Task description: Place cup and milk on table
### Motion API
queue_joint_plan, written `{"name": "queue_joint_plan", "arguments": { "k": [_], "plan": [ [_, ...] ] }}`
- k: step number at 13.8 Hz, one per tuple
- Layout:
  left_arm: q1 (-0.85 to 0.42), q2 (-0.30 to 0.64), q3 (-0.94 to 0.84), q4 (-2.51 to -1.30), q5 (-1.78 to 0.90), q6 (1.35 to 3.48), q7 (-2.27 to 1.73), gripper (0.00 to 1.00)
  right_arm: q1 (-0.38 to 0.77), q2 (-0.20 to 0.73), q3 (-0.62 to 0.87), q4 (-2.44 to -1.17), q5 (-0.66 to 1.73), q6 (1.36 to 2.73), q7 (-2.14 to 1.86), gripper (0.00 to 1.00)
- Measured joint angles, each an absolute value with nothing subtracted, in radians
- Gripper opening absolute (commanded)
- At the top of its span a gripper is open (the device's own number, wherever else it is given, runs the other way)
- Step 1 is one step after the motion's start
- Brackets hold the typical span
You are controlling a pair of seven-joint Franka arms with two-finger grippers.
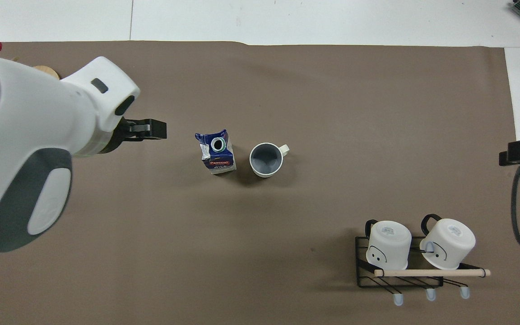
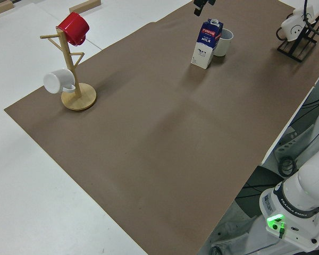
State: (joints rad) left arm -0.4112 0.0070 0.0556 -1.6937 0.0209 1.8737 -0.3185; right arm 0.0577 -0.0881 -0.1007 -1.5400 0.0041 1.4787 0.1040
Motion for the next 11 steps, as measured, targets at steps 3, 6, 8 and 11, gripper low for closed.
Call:
{"name": "queue_joint_plan", "arguments": {
  "k": [3, 6, 8, 11],
  "plan": [
    [-0.32, -0.027, 0.06, -1.692, 0.021, 1.845, -0.146, 1.0, 0.057, -0.088, -0.102, -1.54, 0.004, 1.477, 0.104, 1.0],
    [-0.227, -0.04, 0.064, -1.633, 0.021, 1.772, -0.006, 1.0, 0.057, -0.088, -0.102, -1.54, 0.004, 1.476, 0.104, 1.0],
    [-0.176, -0.041, 0.065, -1.564, 0.017, 1.69, 0.054, 1.0, 0.057, -0.088, -0.102, -1.54, 0.004, 1.475, 0.104, 1.0],
    [-0.138, -0.028, 0.064, -1.498, 0.006, 1.602, 0.067, 1.0, 0.057, -0.088, -0.102, -1.54, 0.004, 1.475, 0.104, 1.0]
  ]
}}
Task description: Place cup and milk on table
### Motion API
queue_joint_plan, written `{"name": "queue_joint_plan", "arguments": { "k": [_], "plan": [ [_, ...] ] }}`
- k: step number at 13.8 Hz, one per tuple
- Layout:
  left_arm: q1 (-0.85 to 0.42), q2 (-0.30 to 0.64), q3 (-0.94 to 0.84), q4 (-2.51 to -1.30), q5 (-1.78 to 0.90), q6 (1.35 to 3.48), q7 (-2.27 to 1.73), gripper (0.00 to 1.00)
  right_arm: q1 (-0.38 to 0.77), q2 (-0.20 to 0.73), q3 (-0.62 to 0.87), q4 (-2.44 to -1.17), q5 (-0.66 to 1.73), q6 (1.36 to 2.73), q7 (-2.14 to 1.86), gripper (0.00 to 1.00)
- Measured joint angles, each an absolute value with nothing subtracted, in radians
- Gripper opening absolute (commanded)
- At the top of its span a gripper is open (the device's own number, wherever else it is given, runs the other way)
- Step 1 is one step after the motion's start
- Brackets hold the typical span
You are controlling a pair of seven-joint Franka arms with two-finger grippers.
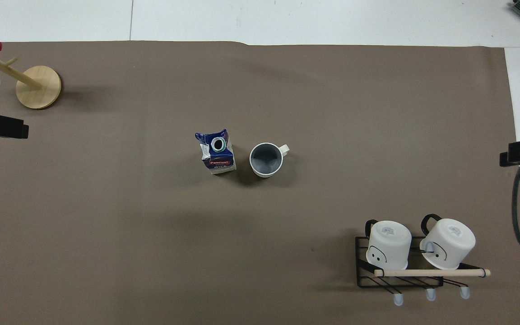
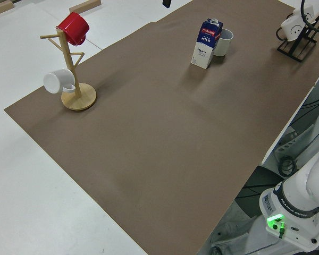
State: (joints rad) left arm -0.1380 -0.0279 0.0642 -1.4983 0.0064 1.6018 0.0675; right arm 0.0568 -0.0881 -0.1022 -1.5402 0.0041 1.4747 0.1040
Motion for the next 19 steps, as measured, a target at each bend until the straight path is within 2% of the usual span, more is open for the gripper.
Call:
{"name": "queue_joint_plan", "arguments": {
  "k": [4, 19],
  "plan": [
    [-0.13, 0.002, 0.063, -1.448, 0.003, 1.562, 0.068, 1.0, 0.056, -0.088, -0.103, -1.54, 0.004, 1.475, 0.104, 1.0],
    [-0.113, -0.013, 0.063, -1.463, 0.001, 1.501, 0.068, 1.0, 0.056, -0.088, -0.103, -1.54, 0.004, 1.475, 0.104, 1.0]
  ]
}}
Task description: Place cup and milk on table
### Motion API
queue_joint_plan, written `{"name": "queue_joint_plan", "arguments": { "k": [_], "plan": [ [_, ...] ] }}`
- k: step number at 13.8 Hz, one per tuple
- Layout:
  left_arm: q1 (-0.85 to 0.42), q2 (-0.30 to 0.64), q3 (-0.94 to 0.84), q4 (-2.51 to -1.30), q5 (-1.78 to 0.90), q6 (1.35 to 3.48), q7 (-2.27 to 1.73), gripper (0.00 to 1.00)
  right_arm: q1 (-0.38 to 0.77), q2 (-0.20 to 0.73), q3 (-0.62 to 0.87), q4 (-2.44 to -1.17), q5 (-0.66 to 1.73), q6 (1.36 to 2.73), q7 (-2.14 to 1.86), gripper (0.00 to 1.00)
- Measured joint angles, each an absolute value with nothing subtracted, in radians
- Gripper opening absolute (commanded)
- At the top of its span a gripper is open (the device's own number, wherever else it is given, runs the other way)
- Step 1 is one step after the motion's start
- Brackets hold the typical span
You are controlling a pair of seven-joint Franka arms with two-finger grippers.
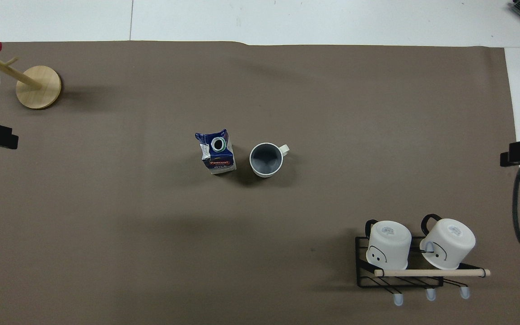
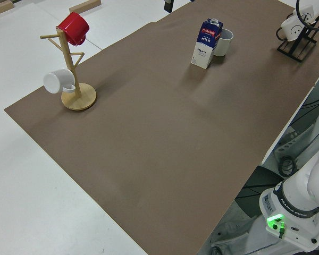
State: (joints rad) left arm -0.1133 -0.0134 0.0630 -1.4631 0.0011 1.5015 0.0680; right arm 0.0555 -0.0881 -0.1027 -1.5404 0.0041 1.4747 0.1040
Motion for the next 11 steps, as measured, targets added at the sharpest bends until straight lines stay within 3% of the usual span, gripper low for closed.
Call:
{"name": "queue_joint_plan", "arguments": {
  "k": [11],
  "plan": [
    [-0.113, -0.02, 0.063, -1.472, 0.001, 1.501, 0.068, 1.0, 0.055, -0.088, -0.104, -1.54, 0.004, 1.475, 0.104, 1.0]
  ]
}}
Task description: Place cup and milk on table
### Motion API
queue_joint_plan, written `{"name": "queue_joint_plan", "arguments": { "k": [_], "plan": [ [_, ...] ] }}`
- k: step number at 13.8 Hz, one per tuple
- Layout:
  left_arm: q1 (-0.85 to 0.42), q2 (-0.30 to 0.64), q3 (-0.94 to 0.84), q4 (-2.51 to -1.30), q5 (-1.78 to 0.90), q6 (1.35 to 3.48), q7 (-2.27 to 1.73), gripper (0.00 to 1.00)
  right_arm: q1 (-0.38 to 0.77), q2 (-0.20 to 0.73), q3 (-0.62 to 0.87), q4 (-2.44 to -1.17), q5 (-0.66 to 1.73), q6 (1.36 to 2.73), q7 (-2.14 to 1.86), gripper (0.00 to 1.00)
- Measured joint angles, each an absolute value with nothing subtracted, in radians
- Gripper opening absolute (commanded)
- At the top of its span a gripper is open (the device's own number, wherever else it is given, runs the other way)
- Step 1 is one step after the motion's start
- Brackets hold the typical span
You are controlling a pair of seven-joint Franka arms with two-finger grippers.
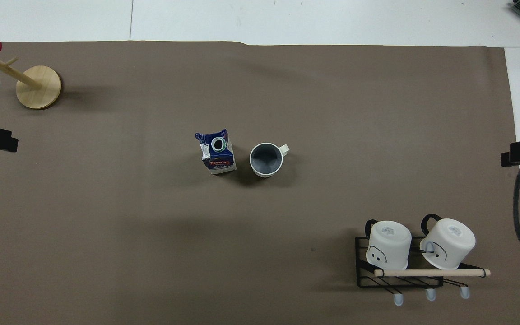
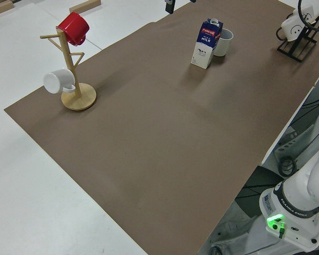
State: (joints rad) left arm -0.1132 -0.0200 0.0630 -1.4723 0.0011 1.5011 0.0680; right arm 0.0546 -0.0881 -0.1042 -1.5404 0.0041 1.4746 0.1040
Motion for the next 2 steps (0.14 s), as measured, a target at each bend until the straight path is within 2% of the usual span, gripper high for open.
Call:
{"name": "queue_joint_plan", "arguments": {
  "k": [2],
  "plan": [
    [-0.113, -0.02, 0.063, -1.472, 0.001, 1.501, 0.068, 1.0, 0.055, -0.088, -0.104, -1.54, 0.004, 1.475, 0.104, 1.0]
  ]
}}
